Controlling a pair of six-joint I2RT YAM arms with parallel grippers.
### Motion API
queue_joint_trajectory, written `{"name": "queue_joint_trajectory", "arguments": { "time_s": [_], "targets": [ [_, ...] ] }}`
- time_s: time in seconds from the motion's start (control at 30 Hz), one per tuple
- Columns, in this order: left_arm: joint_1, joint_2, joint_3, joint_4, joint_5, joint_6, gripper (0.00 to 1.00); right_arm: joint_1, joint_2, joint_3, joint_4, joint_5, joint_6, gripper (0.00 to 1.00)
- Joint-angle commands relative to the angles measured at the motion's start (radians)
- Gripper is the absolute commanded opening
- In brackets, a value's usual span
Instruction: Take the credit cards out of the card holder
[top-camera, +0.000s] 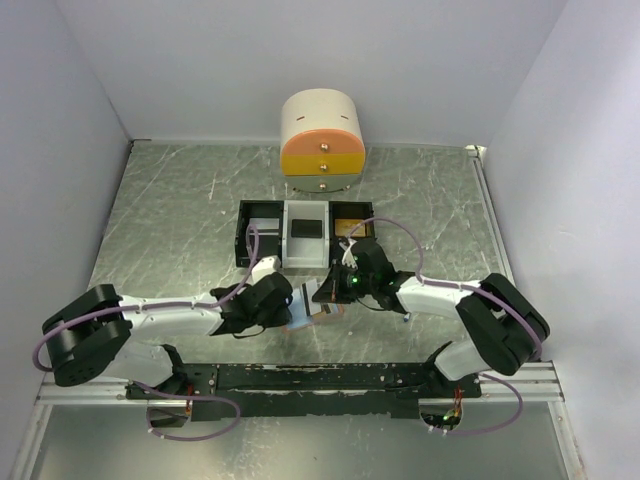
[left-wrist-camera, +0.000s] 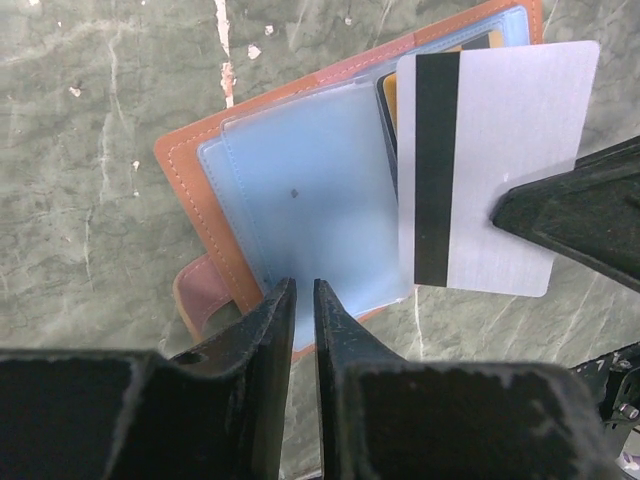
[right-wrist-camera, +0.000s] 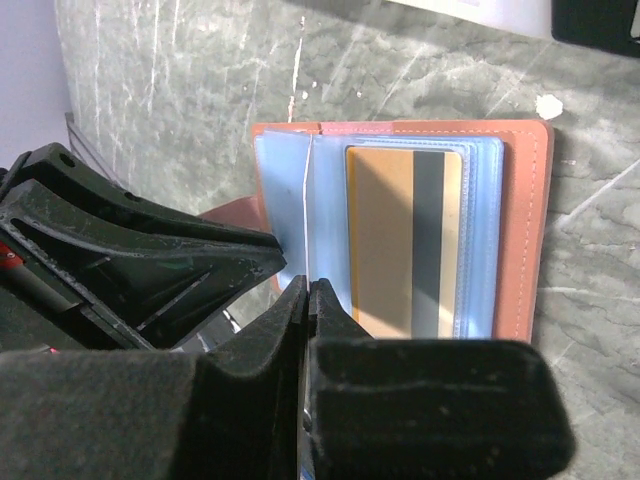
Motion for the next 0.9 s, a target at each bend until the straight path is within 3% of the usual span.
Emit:
{"name": "queue_joint_trajectory", "arguments": {
  "time_s": [0.0,0.4,0.7,0.87],
  "targets": [
    [-0.004,-0.033,-0.024,-0.002,-0.027,-0.005,0.25,0.000,-0.022,-0.001,0.023,0.003,-0.021,0.00],
    [-0.004,-0.136,-0.042,0.004,-0.034,0.004,0.30,0.020,-0.092,0.014,0.002,0.060,-0.063,0.00],
    [-0.004,-0.218,-0.053,-0.041,-0.062,-0.004,0.36,0.068,0.139,0.069,0.017,-0.020,-0.042,0.00],
    [-0.004,-0.268,-0.057,-0.081,-0.075,-0.007,0.42,0.071,0.128,0.049,0.060,0.000,-0.026,0.00]
  ]
}}
